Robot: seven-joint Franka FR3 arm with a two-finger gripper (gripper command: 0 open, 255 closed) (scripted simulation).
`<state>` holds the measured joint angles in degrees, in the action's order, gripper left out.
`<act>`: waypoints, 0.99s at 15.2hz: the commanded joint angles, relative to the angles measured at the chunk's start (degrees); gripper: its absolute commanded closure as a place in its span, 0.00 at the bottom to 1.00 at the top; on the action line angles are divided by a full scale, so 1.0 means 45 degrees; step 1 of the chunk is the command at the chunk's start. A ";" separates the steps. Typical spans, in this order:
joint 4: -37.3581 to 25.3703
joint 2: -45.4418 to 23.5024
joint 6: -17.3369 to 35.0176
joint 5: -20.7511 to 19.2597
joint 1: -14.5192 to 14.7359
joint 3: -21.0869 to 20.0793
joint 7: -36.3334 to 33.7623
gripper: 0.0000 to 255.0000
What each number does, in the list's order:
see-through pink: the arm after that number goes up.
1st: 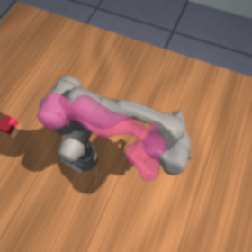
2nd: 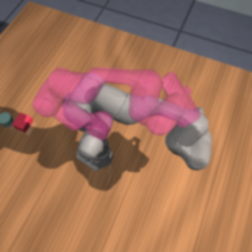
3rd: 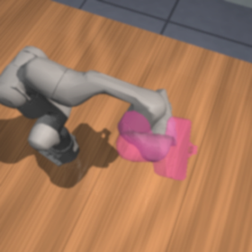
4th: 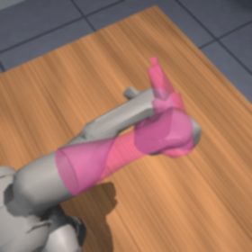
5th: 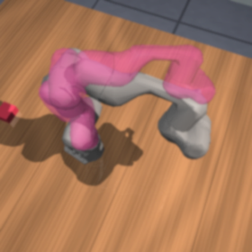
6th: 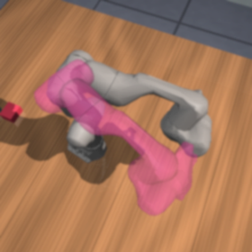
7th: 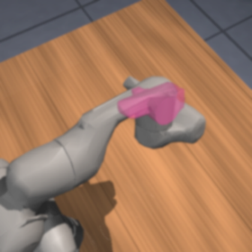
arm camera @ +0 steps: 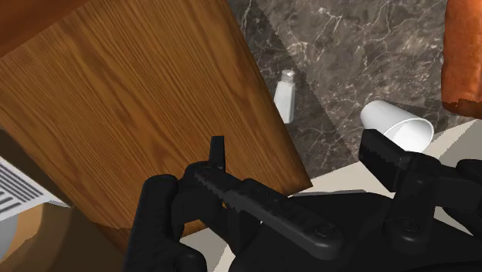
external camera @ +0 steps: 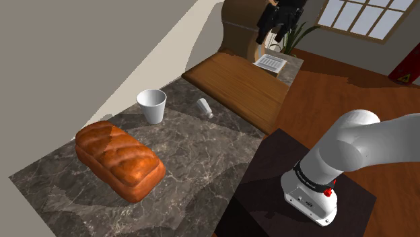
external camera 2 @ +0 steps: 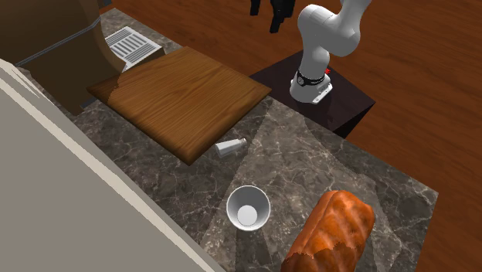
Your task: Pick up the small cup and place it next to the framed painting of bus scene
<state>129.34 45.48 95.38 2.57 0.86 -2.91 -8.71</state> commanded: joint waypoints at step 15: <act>0.0453 -0.4474 0.4881 0.1294 0.0612 -0.1545 -0.1349 0.00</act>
<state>131.90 27.09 116.06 8.13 3.50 -9.52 -14.50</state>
